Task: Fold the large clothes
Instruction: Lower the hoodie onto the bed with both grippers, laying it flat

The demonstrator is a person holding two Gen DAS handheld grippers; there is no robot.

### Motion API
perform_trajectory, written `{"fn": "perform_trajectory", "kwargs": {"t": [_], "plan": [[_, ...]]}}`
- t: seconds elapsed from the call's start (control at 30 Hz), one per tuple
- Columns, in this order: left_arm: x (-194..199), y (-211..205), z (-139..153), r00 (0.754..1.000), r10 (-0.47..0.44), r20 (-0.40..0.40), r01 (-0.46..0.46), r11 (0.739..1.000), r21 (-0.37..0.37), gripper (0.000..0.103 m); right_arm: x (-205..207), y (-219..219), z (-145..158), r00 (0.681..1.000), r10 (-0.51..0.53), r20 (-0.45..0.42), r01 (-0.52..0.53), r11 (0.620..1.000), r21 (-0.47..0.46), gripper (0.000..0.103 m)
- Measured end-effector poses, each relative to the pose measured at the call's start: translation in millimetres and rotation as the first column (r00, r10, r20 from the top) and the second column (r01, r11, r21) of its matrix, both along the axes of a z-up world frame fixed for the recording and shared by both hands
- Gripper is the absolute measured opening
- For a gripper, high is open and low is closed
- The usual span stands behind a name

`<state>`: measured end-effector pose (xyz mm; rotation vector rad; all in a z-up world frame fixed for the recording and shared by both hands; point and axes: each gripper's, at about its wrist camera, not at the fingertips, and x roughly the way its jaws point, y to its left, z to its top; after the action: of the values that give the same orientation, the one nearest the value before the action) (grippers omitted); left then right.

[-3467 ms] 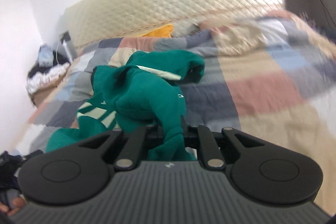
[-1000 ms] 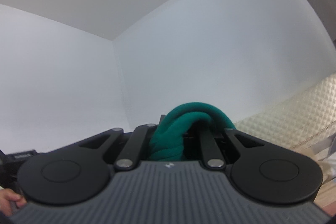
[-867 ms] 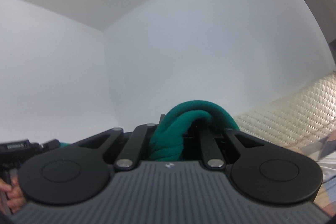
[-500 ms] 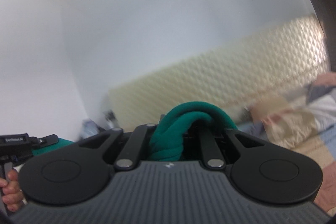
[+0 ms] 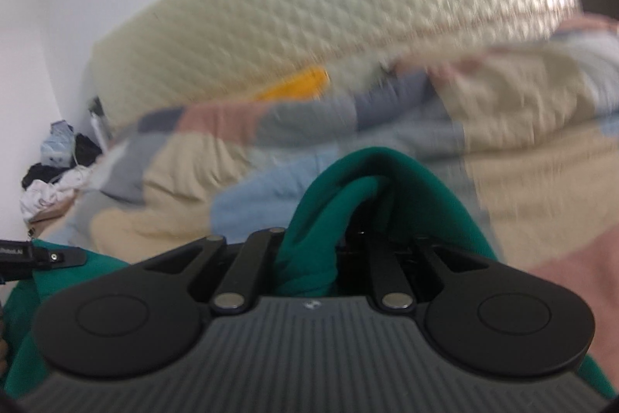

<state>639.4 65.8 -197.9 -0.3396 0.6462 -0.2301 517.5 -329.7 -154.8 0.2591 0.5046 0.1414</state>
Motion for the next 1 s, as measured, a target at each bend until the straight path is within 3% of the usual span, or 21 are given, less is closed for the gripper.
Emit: {"fn": "perform_trajectory", "kwargs": {"t": [0.17, 0.27, 0.33, 0.43, 0.47, 0.73, 1.0], "plan": [[-12, -5, 1, 0.999, -0.005, -0.042, 0.006, 1.0, 0.025, 0.011, 7, 2, -18, 0.997, -0.007, -0.073, 0.005, 1.0, -0.025, 0.015], [-12, -3, 3, 0.998, -0.008, -0.066, 0.008, 1.0, -0.001, 0.02, 5, 4, -16, 0.997, -0.018, -0.074, 0.016, 1.0, -0.026, 0.019], [-21, -2, 12, 0.997, -0.009, -0.075, 0.01, 1.0, 0.009, 0.042, 0, 4, -12, 0.997, -0.019, -0.071, 0.017, 0.999, -0.028, 0.022], [-45, -3, 34, 0.999, -0.015, -0.039, 0.016, 0.999, 0.045, 0.053, -16, 1, -1, 0.997, -0.032, -0.064, 0.03, 0.999, -0.023, 0.045], [-52, -4, 40, 1.0, -0.017, -0.025, 0.019, 0.998, 0.066, 0.054, -24, 0, 3, 0.998, -0.027, -0.056, 0.026, 1.0, -0.01, 0.05], [-145, -18, 90, 0.999, -0.035, 0.012, 0.034, 0.994, 0.099, 0.054, -115, 3, 53, 1.0, 0.009, 0.0, -0.009, 1.0, -0.028, 0.05], [-270, -13, 109, 0.999, 0.006, -0.033, -0.003, 0.996, 0.091, 0.054, -224, 21, 90, 0.997, 0.073, -0.009, -0.074, 0.997, -0.036, 0.05]]}}
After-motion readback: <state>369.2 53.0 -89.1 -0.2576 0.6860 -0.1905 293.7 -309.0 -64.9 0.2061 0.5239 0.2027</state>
